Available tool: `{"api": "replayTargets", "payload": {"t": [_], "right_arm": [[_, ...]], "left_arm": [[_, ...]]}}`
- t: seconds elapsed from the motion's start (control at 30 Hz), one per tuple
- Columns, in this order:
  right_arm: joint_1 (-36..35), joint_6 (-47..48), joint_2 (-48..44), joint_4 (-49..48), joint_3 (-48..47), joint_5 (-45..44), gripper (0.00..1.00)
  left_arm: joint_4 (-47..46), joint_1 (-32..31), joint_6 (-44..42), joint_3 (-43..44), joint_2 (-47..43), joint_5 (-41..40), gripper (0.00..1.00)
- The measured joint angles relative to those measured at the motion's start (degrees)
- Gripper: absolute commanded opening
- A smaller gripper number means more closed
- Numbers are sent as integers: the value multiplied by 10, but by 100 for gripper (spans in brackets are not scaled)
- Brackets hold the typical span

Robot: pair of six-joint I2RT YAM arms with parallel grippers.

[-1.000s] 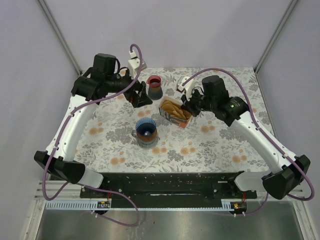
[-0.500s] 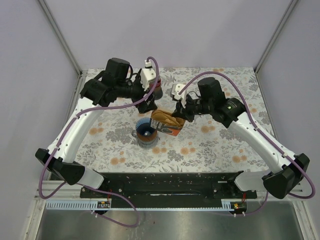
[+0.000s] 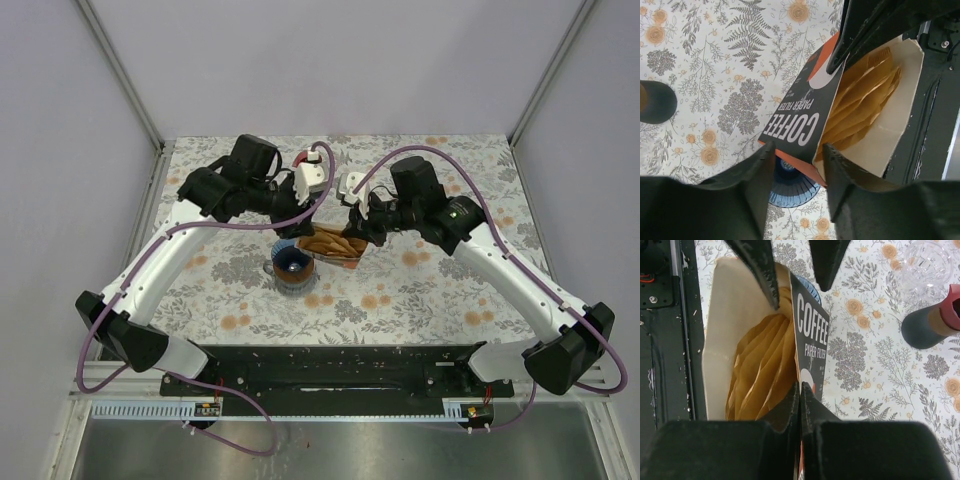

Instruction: Place the coffee filter in the dripper

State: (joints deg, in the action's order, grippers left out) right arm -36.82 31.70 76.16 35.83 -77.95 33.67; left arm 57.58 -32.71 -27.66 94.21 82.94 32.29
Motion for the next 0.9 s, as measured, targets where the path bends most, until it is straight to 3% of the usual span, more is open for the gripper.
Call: {"api": "replayTargets", "payload": {"t": [0.1, 0.17, 0.27, 0.33, 0.43, 0.57, 0.73, 0.9], "right_arm": [[0, 2, 0, 0, 2, -1, 0], [0, 2, 0, 2, 3, 2, 0], [-4, 2, 0, -3, 4, 3, 0], [-5, -1, 0, -10, 7, 3, 21], [-6, -18, 0, -39, 15, -2, 41], [-6, -40, -7, -66, 15, -36, 58], [-6, -46, -35, -67, 8, -77, 58], [-6, -58, -56, -73, -24, -57, 40]], "left_arm": [[1, 0, -4, -2, -1, 0, 11], [-2, 0, -4, -2, -5, -4, 0], [-2, 0, -4, -2, -11, -12, 0], [-2, -1, -3, -2, -12, -19, 0], [-3, -1, 9, -3, -13, -38, 0], [-14, -1, 28, -14, -17, -79, 0], [-37, -1, 35, -21, -22, -151, 0], [-55, -4, 14, -18, -28, -224, 0]]}}
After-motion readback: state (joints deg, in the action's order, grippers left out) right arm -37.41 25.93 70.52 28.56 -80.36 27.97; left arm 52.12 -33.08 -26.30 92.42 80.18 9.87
